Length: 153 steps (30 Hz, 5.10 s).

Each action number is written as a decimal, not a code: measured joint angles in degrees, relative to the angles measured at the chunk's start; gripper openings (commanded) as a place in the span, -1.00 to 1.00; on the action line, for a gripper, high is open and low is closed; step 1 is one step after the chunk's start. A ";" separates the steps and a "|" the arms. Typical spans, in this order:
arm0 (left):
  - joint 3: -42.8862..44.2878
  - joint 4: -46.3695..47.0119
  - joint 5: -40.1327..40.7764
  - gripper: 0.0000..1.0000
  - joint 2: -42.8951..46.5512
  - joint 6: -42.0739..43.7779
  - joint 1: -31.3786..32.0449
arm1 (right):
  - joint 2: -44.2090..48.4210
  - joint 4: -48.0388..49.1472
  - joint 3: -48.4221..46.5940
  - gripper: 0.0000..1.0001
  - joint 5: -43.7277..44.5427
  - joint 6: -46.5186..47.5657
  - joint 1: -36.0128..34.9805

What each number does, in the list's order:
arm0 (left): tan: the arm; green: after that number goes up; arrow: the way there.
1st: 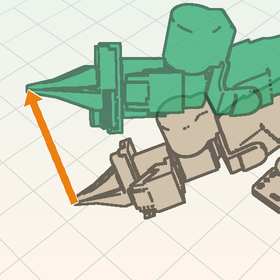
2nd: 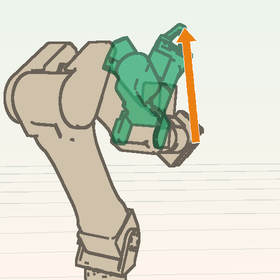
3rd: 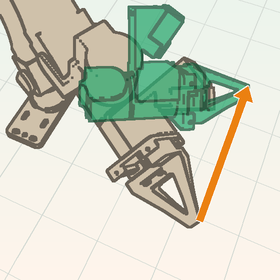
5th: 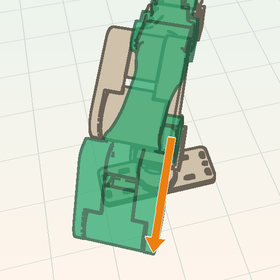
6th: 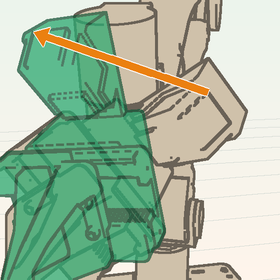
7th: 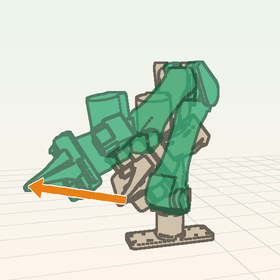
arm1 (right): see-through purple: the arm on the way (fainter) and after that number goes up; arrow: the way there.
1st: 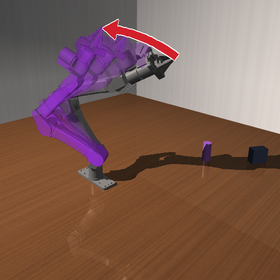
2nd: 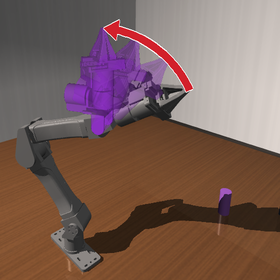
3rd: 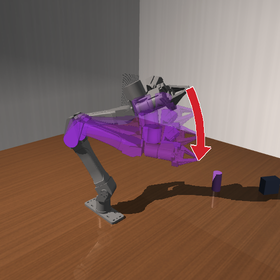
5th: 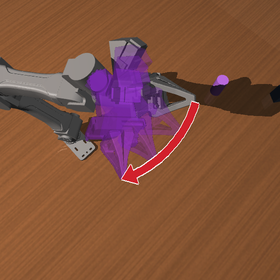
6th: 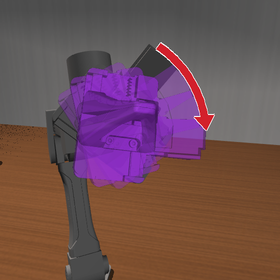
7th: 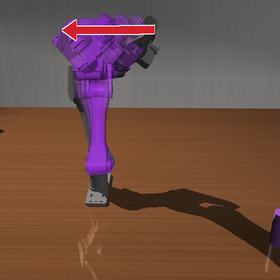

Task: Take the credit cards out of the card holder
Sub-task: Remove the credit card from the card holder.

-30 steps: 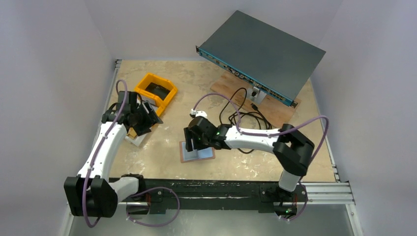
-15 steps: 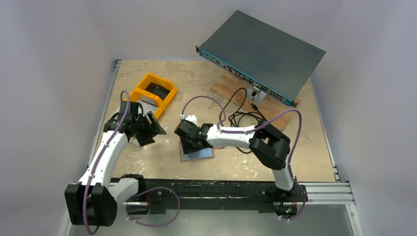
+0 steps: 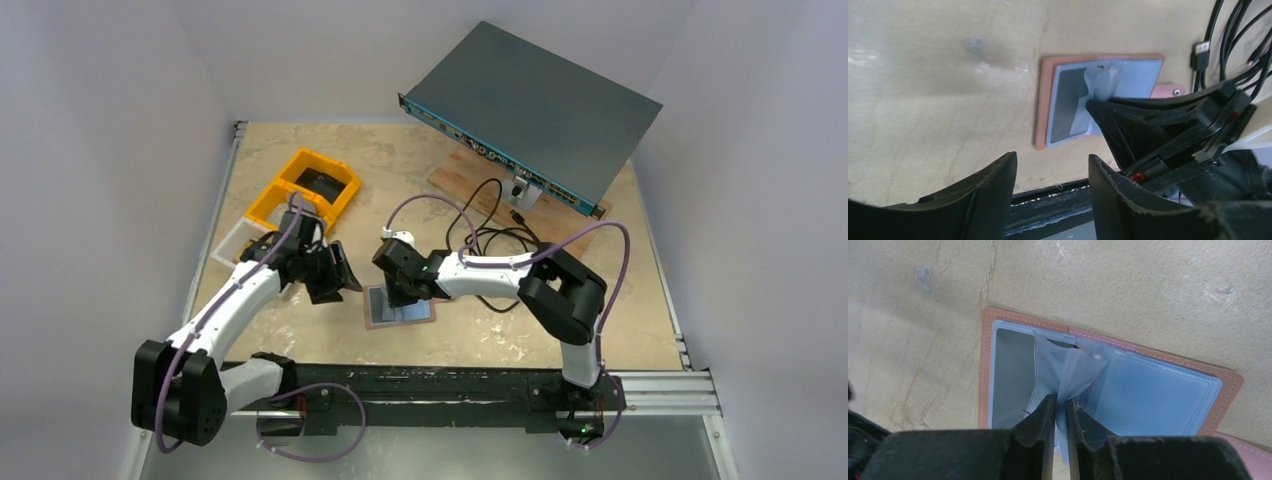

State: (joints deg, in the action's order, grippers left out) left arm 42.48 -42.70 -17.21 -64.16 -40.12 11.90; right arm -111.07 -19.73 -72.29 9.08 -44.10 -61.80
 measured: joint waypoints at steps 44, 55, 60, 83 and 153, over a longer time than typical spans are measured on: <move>-0.61 20.74 2.82 -1.00 -20.85 -6.19 14.49 | 6.82 29.92 20.79 -0.36 -24.98 0.07 10.05; -0.59 17.75 2.43 -0.93 -16.28 -6.29 15.54 | 15.15 18.29 20.22 -0.15 -20.44 1.11 9.99; 0.13 17.77 1.09 -0.70 -16.83 -7.17 17.51 | 19.85 14.84 20.22 -0.15 -16.61 1.09 9.99; 10.91 24.44 -5.53 -0.15 -33.53 -11.78 22.62 | 31.28 5.01 22.93 -0.15 -5.09 -0.74 9.99; -0.46 15.34 3.63 -1.00 -22.08 -9.97 15.98 | 8.17 38.60 27.50 -0.24 -31.32 -7.98 13.38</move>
State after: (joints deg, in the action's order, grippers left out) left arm 42.02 -27.35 -13.58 -86.24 -50.09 27.88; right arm -102.89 18.87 -44.80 -22.24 -52.07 -48.42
